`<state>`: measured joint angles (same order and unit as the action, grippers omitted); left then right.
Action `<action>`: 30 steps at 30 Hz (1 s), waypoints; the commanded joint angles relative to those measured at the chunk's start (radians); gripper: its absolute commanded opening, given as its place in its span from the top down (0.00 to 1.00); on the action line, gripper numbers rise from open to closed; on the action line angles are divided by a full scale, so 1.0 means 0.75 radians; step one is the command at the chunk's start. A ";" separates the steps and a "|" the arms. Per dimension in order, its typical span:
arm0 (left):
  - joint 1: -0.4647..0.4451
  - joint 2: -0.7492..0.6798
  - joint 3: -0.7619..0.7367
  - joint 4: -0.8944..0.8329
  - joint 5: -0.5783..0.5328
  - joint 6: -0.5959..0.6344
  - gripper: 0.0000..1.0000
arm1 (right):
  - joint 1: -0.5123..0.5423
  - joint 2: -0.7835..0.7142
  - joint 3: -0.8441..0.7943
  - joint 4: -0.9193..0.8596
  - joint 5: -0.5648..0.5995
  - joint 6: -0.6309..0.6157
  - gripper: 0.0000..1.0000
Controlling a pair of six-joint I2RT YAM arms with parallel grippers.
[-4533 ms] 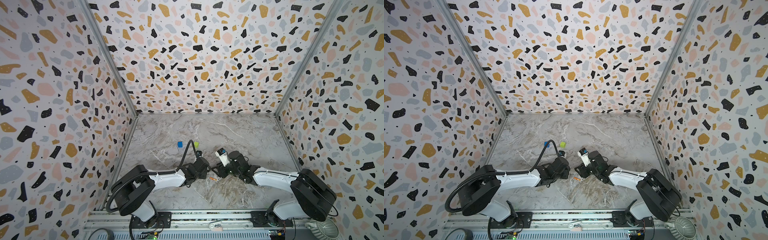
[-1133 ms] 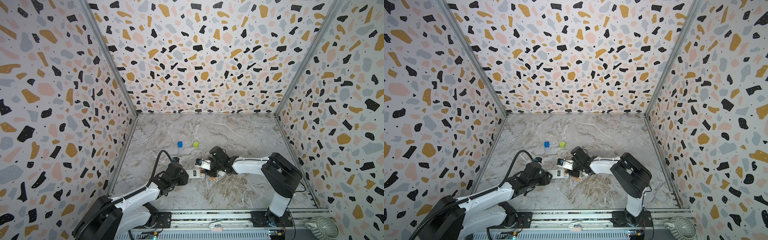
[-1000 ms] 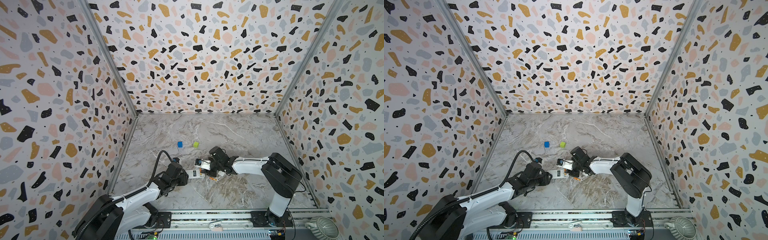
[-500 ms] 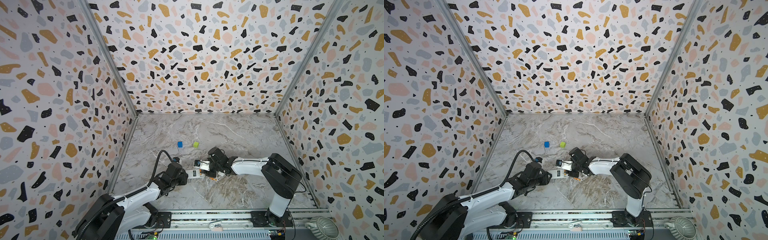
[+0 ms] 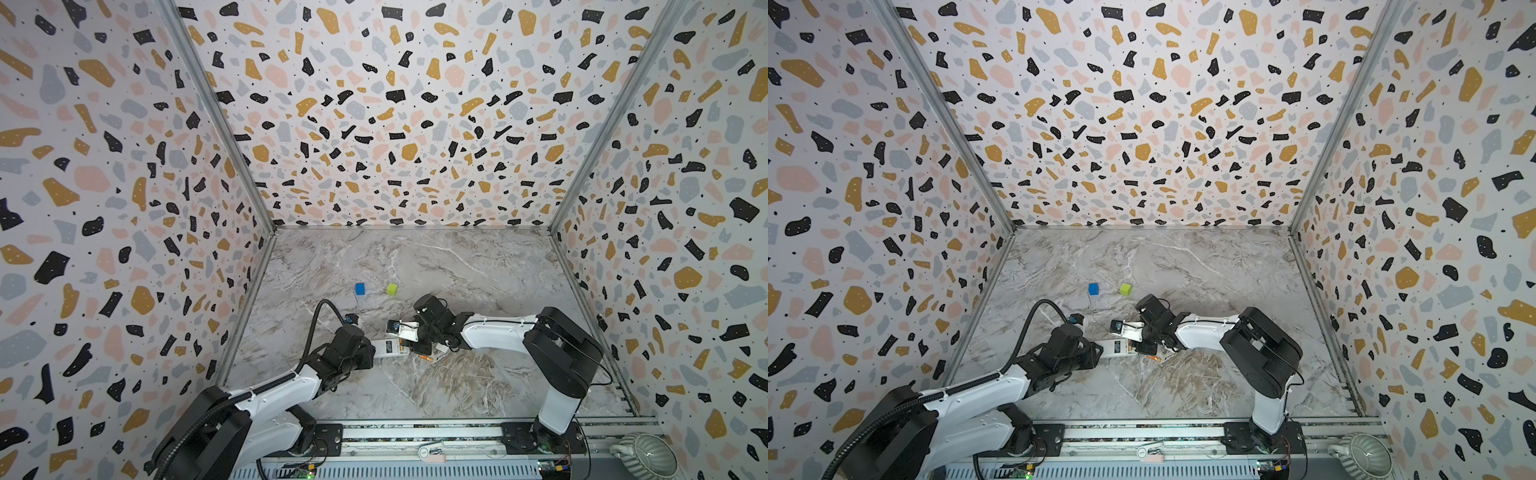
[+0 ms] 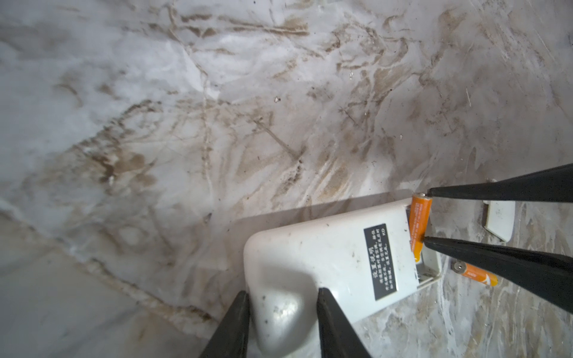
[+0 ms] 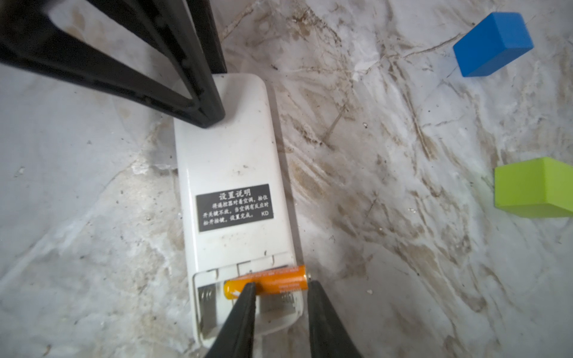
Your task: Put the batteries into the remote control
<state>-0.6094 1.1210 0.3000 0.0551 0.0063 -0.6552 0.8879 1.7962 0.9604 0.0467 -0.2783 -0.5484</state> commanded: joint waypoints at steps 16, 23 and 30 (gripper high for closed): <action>0.003 0.023 -0.032 -0.031 -0.008 0.018 0.64 | 0.062 0.094 0.037 -0.195 -0.077 -0.041 0.72; 0.003 0.029 -0.032 -0.027 -0.015 0.021 0.65 | 0.062 0.116 0.045 -0.213 -0.090 -0.030 0.72; 0.003 0.027 -0.034 -0.031 -0.021 0.020 0.65 | 0.062 0.139 0.056 -0.222 -0.082 -0.031 0.73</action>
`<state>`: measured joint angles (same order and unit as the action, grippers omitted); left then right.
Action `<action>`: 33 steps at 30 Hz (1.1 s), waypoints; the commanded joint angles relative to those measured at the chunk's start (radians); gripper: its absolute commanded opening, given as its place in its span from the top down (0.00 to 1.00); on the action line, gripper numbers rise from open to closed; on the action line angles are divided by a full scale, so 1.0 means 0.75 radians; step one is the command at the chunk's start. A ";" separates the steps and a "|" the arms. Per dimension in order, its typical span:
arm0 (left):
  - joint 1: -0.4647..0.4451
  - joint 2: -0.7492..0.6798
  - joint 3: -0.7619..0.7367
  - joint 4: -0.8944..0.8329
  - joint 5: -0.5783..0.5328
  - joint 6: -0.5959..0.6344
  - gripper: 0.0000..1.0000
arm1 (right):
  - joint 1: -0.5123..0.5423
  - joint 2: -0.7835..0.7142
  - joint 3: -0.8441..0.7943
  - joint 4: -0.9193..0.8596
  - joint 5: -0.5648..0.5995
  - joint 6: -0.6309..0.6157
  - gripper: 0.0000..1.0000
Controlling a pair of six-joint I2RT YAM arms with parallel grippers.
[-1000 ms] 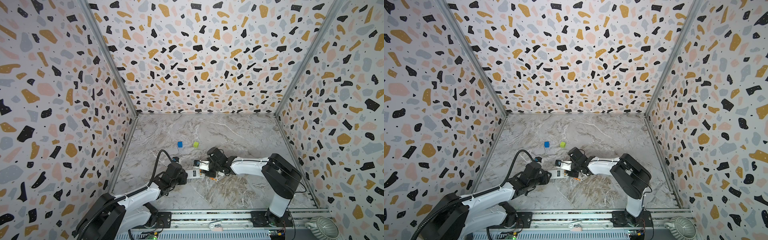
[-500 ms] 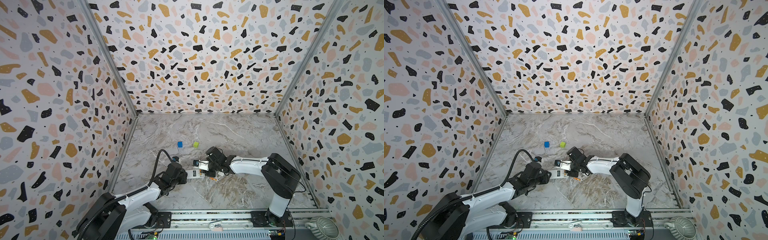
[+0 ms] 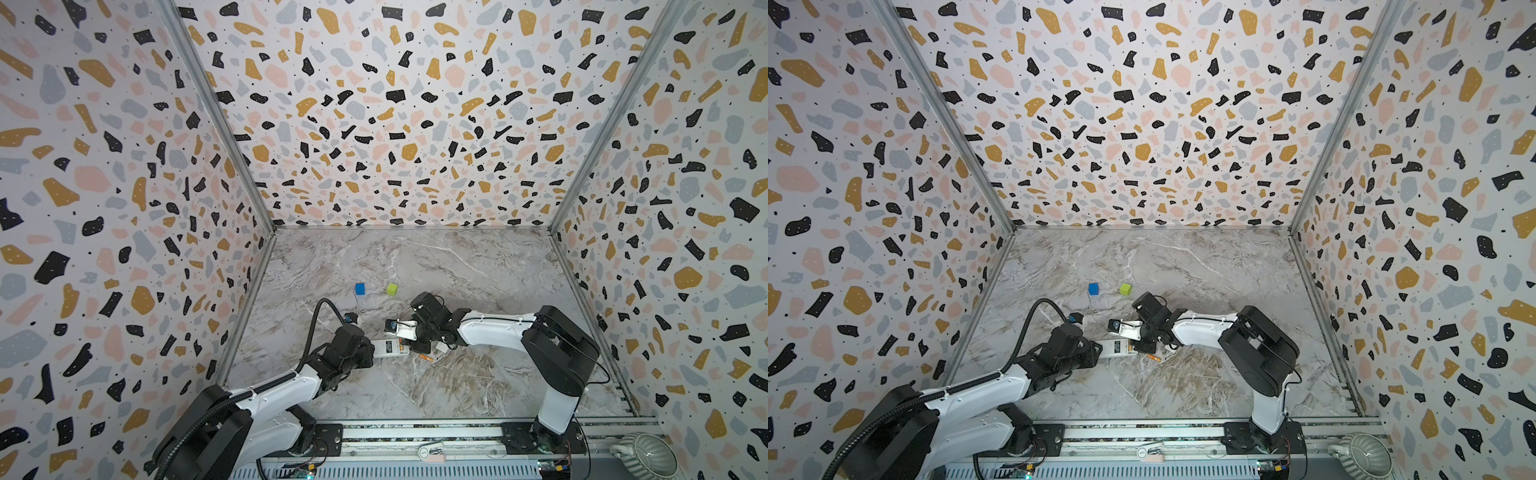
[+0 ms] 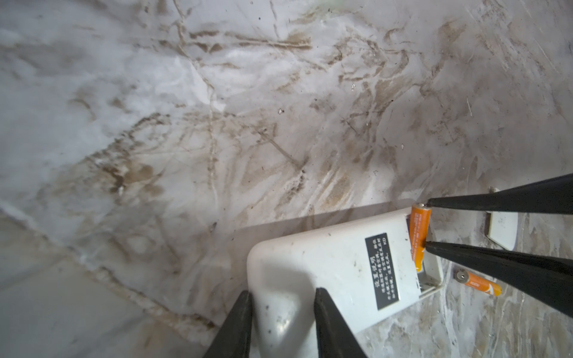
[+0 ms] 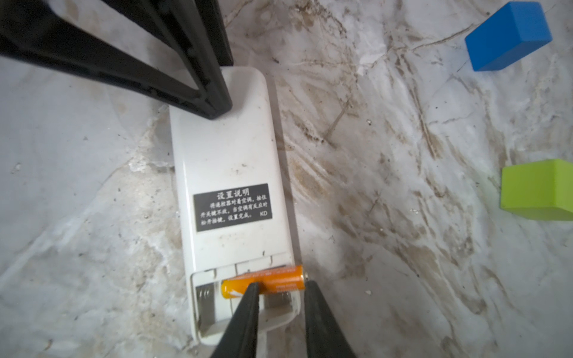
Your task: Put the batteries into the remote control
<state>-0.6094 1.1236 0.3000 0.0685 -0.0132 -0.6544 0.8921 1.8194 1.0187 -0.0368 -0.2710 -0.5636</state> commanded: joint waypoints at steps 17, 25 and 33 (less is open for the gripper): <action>0.003 0.038 -0.043 -0.028 0.009 0.024 0.65 | 0.074 0.097 -0.045 -0.150 -0.138 -0.038 0.73; 0.003 0.038 -0.044 -0.025 0.009 0.028 0.65 | 0.087 0.087 -0.047 -0.164 -0.113 -0.024 0.73; 0.003 0.028 -0.048 -0.028 0.005 0.025 0.65 | 0.087 0.079 -0.043 -0.162 -0.083 -0.011 0.75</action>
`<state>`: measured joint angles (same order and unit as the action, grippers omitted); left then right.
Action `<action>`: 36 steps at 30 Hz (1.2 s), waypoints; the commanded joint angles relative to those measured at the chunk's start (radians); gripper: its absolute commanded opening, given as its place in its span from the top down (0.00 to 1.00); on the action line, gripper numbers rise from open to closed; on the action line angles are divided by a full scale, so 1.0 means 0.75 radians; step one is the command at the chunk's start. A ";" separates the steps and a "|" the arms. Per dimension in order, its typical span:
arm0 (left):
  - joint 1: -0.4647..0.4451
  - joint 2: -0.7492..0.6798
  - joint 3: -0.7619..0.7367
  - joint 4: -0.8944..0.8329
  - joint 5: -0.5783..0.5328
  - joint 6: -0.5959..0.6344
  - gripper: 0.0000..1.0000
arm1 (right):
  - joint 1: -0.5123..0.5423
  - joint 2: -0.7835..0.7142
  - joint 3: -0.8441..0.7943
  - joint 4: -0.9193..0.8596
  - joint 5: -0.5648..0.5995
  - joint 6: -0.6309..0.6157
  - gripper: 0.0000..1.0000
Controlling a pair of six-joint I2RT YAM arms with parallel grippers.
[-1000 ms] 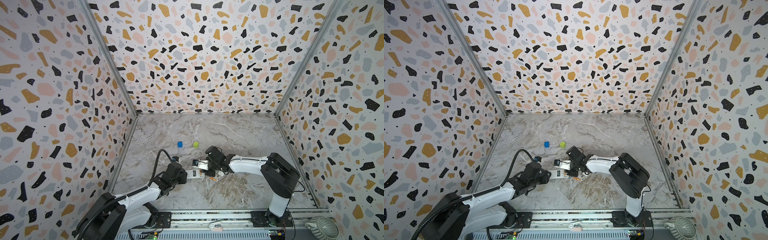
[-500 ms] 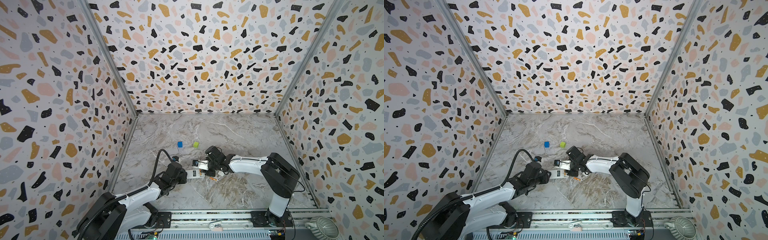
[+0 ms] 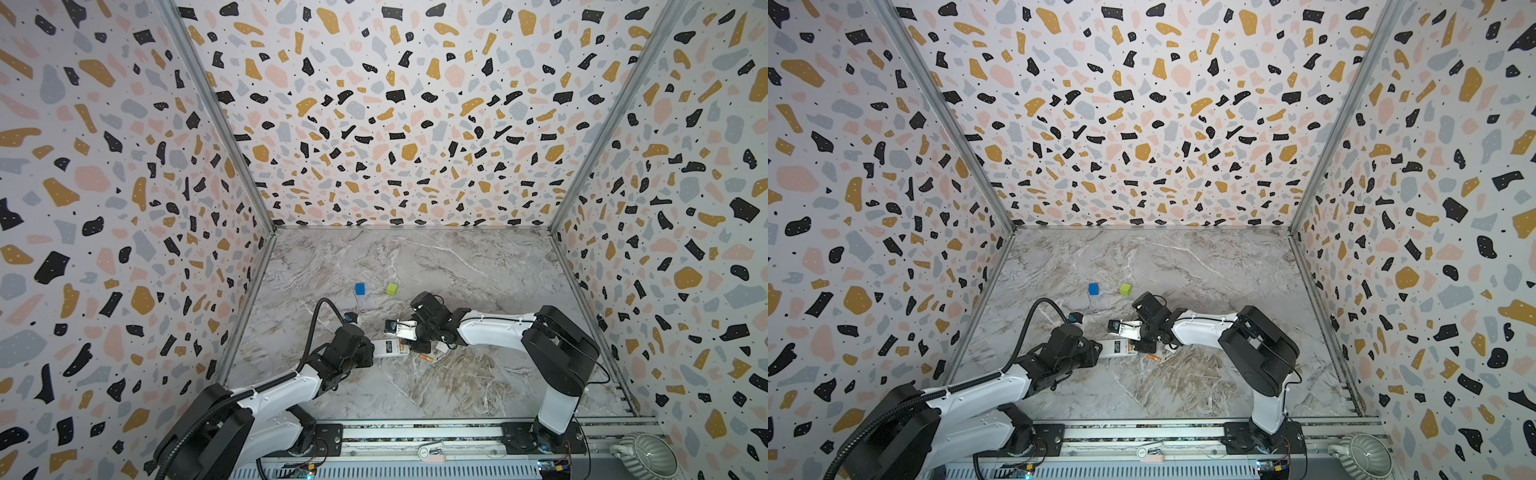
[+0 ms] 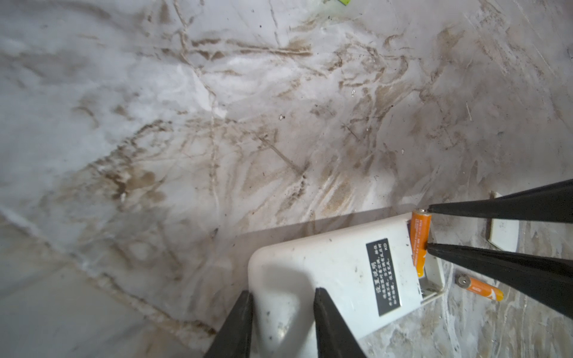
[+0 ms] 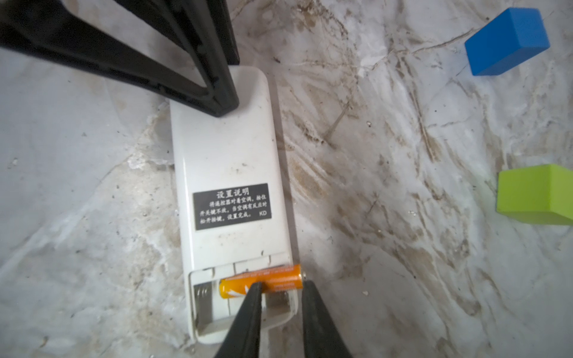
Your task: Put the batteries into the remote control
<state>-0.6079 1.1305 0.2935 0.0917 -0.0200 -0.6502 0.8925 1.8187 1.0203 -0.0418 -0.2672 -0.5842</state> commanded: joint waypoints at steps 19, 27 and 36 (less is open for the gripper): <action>0.000 0.014 -0.040 -0.057 0.016 0.022 0.65 | 0.084 -0.046 -0.093 -0.028 0.018 0.023 0.62; 0.001 0.013 -0.044 -0.058 0.015 0.019 0.66 | 0.084 -0.074 -0.098 0.012 0.051 0.010 0.53; 0.001 0.017 -0.044 -0.058 0.014 0.022 0.67 | 0.058 -0.081 -0.076 0.037 0.080 0.013 0.52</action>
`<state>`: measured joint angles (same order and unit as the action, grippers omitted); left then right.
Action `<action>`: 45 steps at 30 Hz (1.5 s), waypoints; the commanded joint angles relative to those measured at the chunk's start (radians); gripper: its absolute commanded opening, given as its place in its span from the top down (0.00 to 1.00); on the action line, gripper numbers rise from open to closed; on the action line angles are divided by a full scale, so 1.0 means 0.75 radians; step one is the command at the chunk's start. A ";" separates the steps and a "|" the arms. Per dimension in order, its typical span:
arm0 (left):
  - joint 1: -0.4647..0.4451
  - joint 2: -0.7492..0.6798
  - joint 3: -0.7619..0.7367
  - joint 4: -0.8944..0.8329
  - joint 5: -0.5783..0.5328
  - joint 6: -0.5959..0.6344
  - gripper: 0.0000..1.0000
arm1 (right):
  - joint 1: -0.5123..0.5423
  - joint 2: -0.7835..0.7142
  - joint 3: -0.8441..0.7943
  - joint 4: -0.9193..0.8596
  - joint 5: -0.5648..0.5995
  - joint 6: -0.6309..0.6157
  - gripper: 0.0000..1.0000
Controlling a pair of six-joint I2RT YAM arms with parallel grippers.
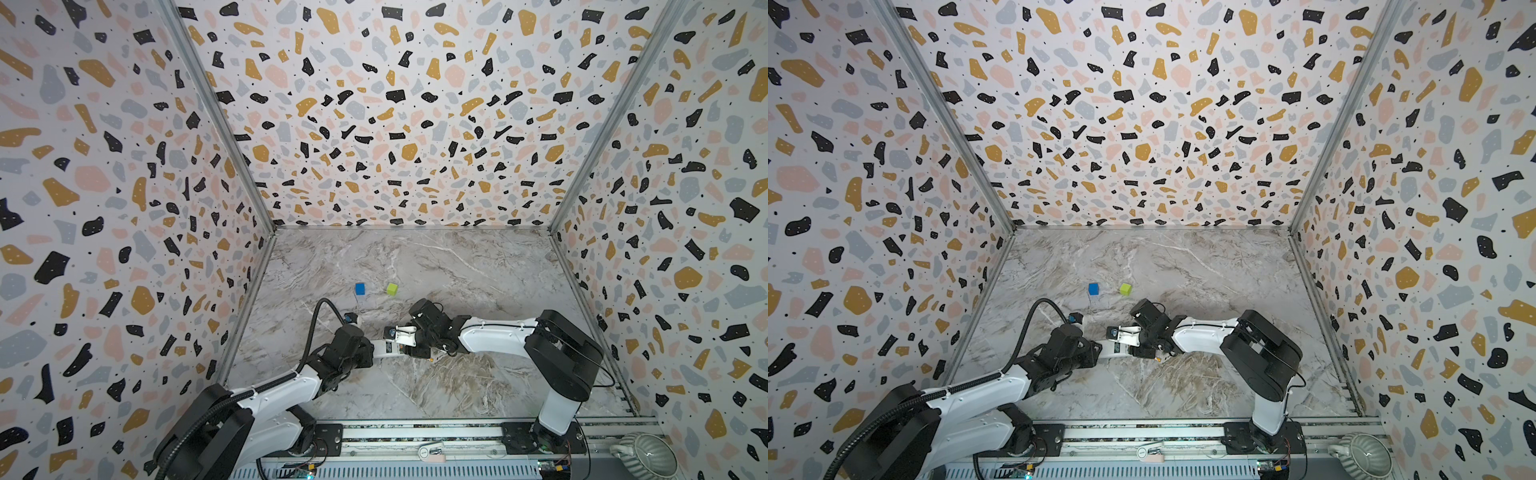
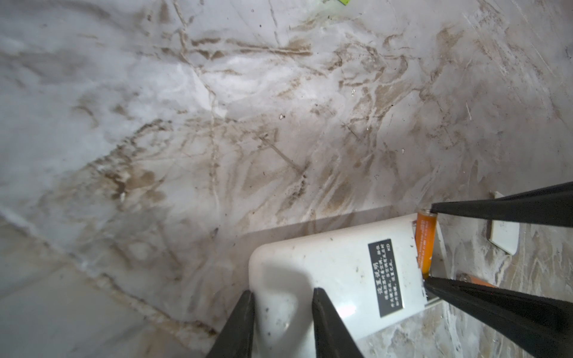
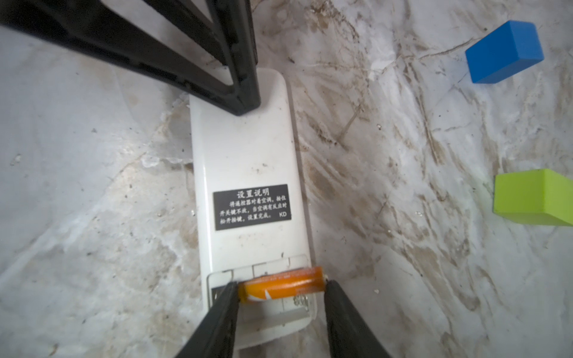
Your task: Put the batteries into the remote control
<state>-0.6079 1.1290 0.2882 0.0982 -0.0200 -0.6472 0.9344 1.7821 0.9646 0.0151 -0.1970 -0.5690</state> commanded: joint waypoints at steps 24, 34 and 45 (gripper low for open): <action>0.001 0.023 -0.035 -0.066 0.008 0.021 0.68 | -0.052 -0.117 -0.001 0.008 -0.074 0.037 0.46; 0.001 0.023 -0.035 -0.066 0.008 0.020 0.69 | -0.067 -0.049 0.050 -0.009 -0.094 0.033 0.57; 0.001 0.023 -0.037 -0.066 0.008 0.020 0.69 | -0.067 -0.011 0.068 -0.030 -0.146 0.026 0.62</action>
<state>-0.6067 1.1290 0.2882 0.0990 -0.0231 -0.6476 0.8852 1.7626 0.9730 0.0177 -0.2798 -0.5583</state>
